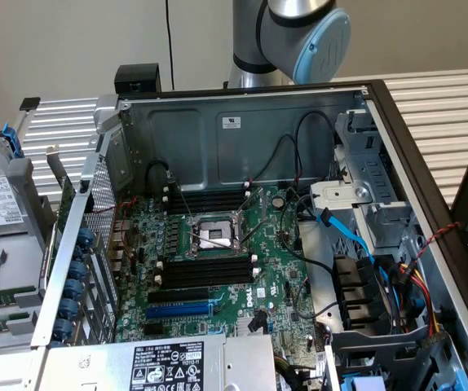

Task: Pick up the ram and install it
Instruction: 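Reach for the ram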

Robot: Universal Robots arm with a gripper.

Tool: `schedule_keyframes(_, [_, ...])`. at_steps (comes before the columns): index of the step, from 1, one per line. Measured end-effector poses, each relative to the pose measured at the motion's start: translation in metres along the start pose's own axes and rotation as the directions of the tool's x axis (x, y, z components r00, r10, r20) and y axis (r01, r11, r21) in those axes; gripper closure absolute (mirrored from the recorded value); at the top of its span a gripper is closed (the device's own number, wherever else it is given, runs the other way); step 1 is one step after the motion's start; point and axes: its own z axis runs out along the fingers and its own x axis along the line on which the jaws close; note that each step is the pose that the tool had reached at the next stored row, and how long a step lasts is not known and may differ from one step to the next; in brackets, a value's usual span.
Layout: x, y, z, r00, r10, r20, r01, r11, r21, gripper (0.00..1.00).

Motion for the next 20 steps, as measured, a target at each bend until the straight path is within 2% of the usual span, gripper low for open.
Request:
schedule_keyframes(3, [0.0, 0.0, 0.0006, 1.0, 0.0, 0.0001, 0.0, 1.0, 0.0003, 0.76])
schedule_keyframes(20, [0.002, -0.0005, 0.0314, 1.0, 0.0, -0.0001, 0.0, 1.0, 0.0, 0.76])
